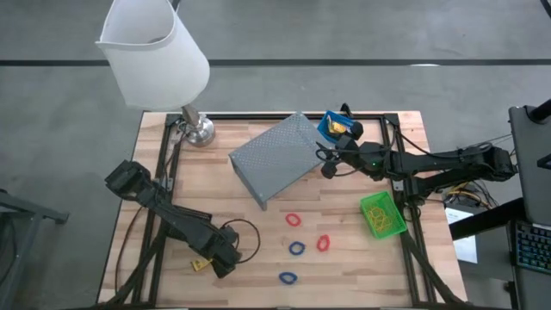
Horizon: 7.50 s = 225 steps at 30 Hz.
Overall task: Pick & Place Office Desk Supplies
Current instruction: Put the crayon box into the blue basket
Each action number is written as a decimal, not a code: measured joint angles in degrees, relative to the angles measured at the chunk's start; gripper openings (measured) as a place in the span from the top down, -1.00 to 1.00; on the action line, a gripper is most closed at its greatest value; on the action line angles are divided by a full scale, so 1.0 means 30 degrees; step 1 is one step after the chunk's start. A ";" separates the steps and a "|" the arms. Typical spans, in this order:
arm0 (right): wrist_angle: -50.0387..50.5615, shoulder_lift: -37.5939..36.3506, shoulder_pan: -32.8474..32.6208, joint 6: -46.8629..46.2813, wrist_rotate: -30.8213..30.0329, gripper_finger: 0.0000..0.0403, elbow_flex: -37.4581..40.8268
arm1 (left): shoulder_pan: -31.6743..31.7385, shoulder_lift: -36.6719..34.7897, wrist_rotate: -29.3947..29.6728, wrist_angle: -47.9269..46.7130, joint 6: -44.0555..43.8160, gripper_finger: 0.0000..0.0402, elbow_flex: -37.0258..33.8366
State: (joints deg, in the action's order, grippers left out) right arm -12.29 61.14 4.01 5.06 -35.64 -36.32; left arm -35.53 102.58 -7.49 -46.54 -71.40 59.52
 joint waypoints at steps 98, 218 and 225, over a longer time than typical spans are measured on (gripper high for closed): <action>0.0000 0.0007 -0.0002 0.0001 0.0000 0.05 0.0000 | 0.8992 -0.7661 1.1455 1.8264 2.4183 0.34 -0.0830; -1.7873 1.4178 0.0927 0.7191 0.0576 0.16 -0.5741 | 1.5701 -0.7392 0.6564 2.6294 2.7137 0.34 -0.2775; -1.7528 1.4178 0.0926 0.6806 0.0539 0.53 -0.5727 | 1.5701 -0.7392 0.6556 2.6271 2.7146 0.34 -0.2775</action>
State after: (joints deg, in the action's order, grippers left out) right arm -64.88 103.68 6.78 25.48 -34.02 -53.49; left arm 11.57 80.40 12.18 32.27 10.04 51.20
